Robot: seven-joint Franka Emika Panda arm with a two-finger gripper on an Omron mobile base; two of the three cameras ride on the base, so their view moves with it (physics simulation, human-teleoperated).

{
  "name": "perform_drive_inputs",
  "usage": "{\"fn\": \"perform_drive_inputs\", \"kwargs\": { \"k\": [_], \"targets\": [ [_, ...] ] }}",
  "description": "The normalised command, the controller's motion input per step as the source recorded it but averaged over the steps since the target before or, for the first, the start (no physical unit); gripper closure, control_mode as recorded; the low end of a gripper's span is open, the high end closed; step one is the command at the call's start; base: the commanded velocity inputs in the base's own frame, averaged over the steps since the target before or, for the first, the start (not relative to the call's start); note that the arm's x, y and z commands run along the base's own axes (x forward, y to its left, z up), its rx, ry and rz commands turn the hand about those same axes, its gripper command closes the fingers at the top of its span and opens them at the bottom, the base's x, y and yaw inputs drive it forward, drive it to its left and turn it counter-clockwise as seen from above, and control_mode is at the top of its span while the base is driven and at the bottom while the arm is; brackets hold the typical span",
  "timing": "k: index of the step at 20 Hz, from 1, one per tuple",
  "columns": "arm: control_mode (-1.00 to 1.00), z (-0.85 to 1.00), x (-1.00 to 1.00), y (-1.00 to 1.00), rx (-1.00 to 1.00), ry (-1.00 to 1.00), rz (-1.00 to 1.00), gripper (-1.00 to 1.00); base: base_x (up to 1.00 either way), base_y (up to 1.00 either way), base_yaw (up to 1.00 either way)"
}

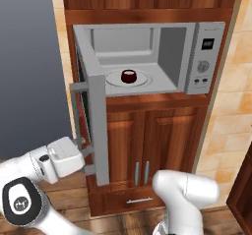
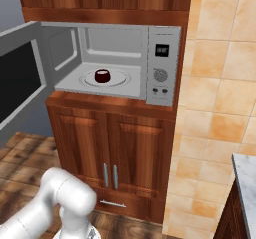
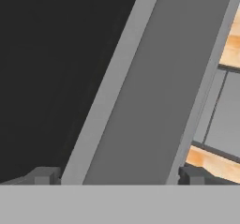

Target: Pick the mug from the counter and place it inside the microwave. Then close the microwave.

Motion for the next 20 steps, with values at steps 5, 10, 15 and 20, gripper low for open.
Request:
{"fn": "perform_drive_inputs", "kwargs": {
  "k": [5,10,15,20],
  "targets": [
    [-1.00,0.07,0.00,-0.56,0.00,0.03,0.00,-1.00,0.00,0.00,0.00],
    [-1.00,0.11,0.00,-0.61,0.00,0.02,0.01,-1.00,0.00,0.00,0.00],
    [-1.00,0.11,0.00,-0.60,0.00,0.00,0.03,-1.00,0.00,0.00,0.00],
    [-1.00,0.14,0.04,-0.62,0.00,0.00,0.05,-1.00,0.00,0.00,0.00]
  ]
}}
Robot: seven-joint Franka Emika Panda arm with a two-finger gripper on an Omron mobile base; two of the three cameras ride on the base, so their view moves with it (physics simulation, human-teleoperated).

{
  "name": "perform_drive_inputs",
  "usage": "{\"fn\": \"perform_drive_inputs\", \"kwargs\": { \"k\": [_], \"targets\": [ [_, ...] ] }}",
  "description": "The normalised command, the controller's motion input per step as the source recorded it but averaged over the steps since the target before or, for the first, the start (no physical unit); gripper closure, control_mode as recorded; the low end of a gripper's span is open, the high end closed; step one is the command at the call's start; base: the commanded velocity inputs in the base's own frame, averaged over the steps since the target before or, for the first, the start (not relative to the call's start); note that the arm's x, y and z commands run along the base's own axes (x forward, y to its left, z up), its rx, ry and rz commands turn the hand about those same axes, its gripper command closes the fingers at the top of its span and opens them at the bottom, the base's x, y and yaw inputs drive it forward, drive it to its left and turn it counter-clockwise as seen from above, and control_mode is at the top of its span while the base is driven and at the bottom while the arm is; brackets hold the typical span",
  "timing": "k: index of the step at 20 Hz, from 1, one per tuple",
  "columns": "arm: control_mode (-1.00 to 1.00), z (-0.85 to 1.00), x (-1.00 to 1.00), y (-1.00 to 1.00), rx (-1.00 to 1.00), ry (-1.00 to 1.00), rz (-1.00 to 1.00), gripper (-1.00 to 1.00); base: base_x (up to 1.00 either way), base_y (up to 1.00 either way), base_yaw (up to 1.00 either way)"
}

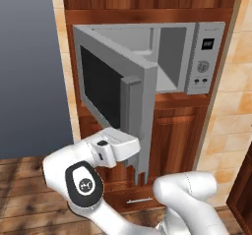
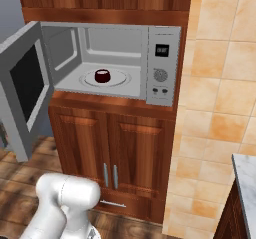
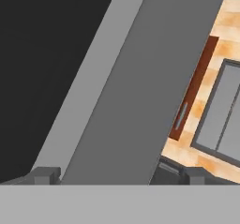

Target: Pick the mug from the counter and place it inside the microwave. Then close the microwave.

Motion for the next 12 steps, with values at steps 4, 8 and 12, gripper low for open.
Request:
{"fn": "perform_drive_inputs", "kwargs": {
  "k": [4,8,12],
  "targets": [
    [-1.00,0.24,0.03,-0.59,0.00,0.00,0.05,-1.00,0.00,0.00,0.00],
    [-1.00,0.25,0.00,-0.59,0.00,0.00,0.05,-1.00,0.00,0.00,0.00],
    [-1.00,0.20,0.00,-0.63,0.00,0.00,0.05,-1.00,0.00,0.00,0.00]
  ]
}}
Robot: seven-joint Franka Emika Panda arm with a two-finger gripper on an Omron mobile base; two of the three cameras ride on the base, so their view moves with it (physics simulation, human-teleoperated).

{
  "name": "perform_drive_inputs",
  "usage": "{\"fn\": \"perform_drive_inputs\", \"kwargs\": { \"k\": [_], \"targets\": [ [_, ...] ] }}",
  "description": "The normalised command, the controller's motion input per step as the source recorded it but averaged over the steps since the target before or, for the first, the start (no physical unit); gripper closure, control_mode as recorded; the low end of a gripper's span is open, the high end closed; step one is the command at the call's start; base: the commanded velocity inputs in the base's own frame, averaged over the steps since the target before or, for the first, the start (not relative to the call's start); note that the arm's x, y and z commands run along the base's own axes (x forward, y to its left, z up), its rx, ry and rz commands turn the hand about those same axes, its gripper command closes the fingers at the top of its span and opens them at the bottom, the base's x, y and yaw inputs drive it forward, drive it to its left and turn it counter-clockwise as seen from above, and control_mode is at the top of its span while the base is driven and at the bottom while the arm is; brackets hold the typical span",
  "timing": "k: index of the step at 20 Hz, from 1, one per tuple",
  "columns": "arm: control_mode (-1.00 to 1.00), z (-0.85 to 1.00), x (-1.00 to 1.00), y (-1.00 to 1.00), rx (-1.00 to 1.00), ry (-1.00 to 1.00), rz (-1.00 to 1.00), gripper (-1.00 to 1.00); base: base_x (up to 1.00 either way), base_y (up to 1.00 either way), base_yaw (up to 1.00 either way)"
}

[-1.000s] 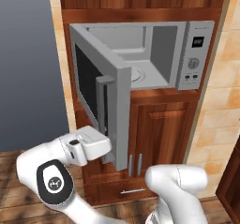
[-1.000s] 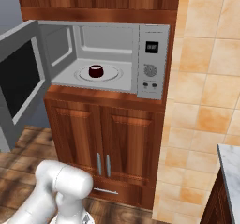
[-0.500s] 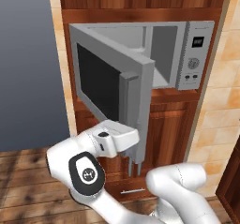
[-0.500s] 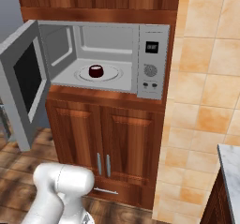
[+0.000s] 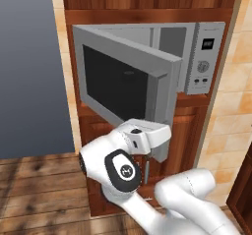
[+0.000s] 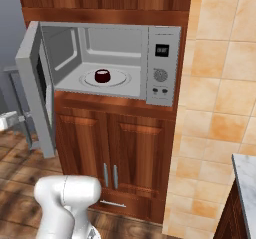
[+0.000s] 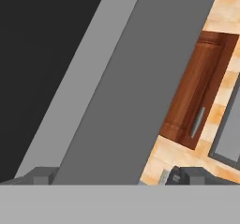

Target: Pick the mug from the counter and place it inside the microwave. Then close the microwave.

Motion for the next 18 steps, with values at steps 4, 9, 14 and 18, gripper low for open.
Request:
{"fn": "perform_drive_inputs", "kwargs": {
  "k": [4,9,14,18],
  "targets": [
    [-1.00,0.11,0.01,-0.67,0.03,0.00,0.06,-1.00,0.00,0.00,0.00],
    [-1.00,0.06,0.03,-0.68,0.05,0.00,0.06,-1.00,0.00,0.00,0.00],
    [-1.00,0.03,0.10,-0.68,0.04,0.00,0.07,-1.00,0.00,0.00,0.00],
    [-1.00,0.02,0.15,-0.65,0.03,0.00,0.07,-1.00,0.00,0.00,0.00]
  ]
}}
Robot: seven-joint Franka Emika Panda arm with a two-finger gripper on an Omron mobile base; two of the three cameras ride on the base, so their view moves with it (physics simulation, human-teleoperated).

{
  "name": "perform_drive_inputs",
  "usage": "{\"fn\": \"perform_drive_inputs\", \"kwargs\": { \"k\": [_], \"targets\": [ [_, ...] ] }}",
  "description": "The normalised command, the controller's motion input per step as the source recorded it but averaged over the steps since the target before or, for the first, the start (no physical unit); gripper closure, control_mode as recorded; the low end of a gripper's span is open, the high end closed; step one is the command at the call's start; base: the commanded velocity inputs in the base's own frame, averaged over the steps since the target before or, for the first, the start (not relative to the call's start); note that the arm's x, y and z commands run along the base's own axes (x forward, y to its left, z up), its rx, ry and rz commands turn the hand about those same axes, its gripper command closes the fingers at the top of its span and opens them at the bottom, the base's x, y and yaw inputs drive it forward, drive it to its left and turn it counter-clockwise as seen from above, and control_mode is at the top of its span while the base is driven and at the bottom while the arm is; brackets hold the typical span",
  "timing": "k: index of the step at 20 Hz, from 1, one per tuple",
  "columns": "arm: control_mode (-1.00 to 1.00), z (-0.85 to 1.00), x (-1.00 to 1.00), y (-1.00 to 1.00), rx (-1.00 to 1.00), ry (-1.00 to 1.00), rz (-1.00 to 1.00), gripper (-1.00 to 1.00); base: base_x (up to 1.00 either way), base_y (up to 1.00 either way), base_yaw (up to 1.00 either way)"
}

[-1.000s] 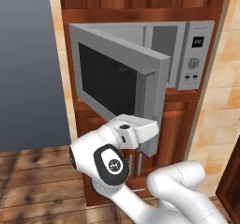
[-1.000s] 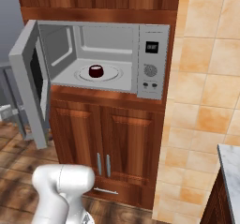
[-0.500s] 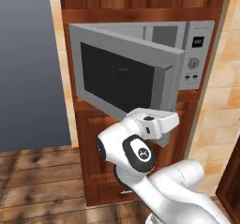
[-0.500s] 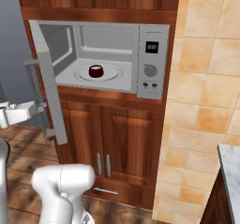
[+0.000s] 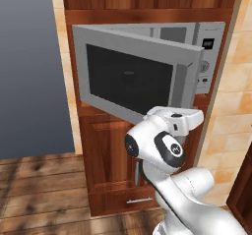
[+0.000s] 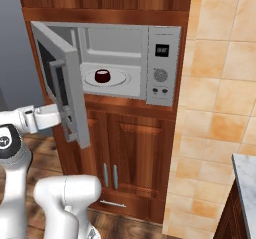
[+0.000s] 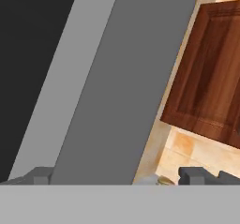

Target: Pick the mug from the counter and place it inside the microwave. Then close the microwave.

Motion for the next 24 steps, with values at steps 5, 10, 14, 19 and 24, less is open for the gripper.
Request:
{"fn": "perform_drive_inputs", "kwargs": {
  "k": [5,10,14,19,24],
  "targets": [
    [-1.00,0.10,0.17,-0.56,0.02,0.00,0.08,-1.00,0.00,0.00,0.00],
    [-1.00,0.07,0.22,-0.58,0.04,0.02,0.10,-1.00,0.00,0.00,0.00],
    [-1.00,0.03,0.28,-0.58,0.05,0.04,0.10,-1.00,0.00,0.00,0.00],
    [-1.00,0.00,0.33,-0.55,0.04,0.03,0.10,-1.00,0.00,0.00,0.00],
    [-1.00,0.00,0.36,-0.52,0.03,0.03,0.09,-1.00,0.00,0.00,0.00]
  ]
}}
